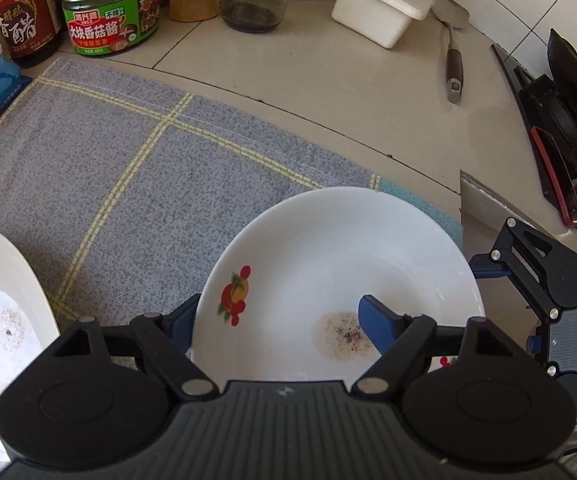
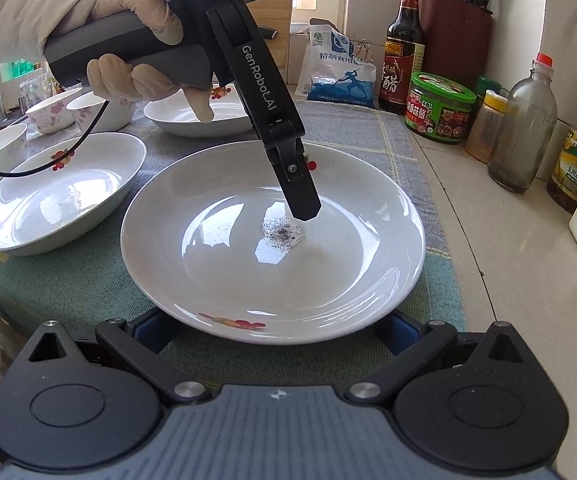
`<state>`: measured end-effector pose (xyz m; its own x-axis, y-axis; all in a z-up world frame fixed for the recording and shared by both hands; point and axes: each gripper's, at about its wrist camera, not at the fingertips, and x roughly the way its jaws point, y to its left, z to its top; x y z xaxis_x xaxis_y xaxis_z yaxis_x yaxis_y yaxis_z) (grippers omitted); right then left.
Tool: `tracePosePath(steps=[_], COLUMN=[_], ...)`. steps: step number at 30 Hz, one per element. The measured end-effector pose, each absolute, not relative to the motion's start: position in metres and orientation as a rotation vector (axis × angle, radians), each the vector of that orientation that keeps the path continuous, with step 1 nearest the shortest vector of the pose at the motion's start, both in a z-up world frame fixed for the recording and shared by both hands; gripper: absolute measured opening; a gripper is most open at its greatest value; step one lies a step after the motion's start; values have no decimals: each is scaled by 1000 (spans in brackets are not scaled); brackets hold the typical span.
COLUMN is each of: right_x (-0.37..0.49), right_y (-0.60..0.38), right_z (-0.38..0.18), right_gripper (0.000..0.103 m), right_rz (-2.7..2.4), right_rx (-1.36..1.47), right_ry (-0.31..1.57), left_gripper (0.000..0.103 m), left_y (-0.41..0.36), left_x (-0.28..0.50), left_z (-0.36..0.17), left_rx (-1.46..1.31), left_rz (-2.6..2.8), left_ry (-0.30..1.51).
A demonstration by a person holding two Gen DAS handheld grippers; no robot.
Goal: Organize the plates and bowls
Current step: 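Close the left tool on the rim of the stained plate, then lift the stained plate off the towel with the left tool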
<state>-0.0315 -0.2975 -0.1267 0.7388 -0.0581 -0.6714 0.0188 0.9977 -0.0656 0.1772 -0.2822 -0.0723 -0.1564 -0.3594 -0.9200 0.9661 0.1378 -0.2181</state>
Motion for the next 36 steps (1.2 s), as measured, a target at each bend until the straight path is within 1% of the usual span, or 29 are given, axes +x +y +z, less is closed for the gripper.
tracePosePath(steps=[9, 18, 27, 36], right_x=[-28, -21, 0, 31], right_y=[-299, -305, -325, -347], right_z=[-124, -118, -114, -116], right_gripper=[103, 103, 103, 103], right_rz=[-35, -31, -35, -43], right_rx=[-49, -52, -63, -88], right_ry=[772, 767, 760, 761], left_gripper=[81, 81, 81, 81], left_y=[-281, -285, -305, -329], left_x=[177, 184, 204, 230], left_z=[-74, -66, -58, -62], left_rx=[726, 703, 679, 668], left_rz=[-1367, -1355, -1354, -1338], left_ry=[1152, 1132, 1091, 1063])
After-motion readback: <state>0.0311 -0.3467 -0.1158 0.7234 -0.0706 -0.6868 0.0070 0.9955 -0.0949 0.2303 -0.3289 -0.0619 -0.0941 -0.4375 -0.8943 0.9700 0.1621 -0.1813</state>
